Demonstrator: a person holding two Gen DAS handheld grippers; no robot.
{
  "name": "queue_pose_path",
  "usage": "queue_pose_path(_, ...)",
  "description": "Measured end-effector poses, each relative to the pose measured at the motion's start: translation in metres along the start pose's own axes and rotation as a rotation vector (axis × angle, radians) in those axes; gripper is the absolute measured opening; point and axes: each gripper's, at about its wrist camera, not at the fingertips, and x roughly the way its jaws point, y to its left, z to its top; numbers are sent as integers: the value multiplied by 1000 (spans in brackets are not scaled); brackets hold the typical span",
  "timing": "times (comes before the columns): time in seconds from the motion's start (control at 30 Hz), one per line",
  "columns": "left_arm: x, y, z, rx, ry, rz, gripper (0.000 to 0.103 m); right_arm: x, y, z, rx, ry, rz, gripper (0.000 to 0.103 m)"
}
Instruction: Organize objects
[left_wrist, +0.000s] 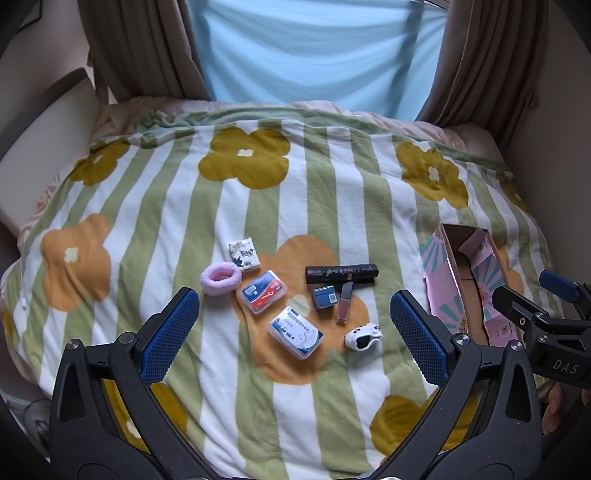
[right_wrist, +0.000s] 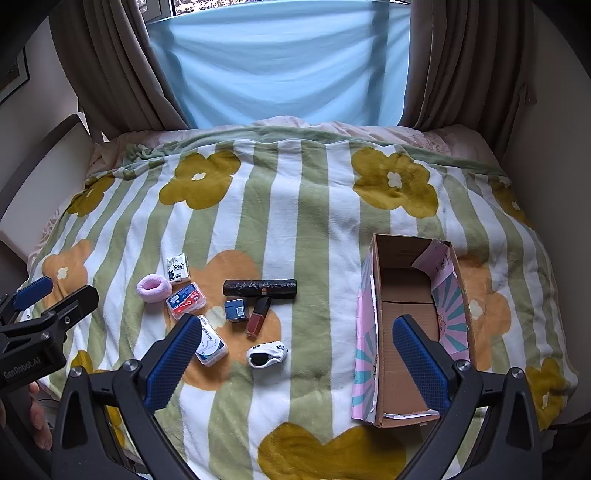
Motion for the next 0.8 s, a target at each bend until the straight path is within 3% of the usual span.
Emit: queue_pose_path(0.8, -6, 13, -2, -61, -5, 4, 102, -2, 2, 0, 1, -7, 2, 103)
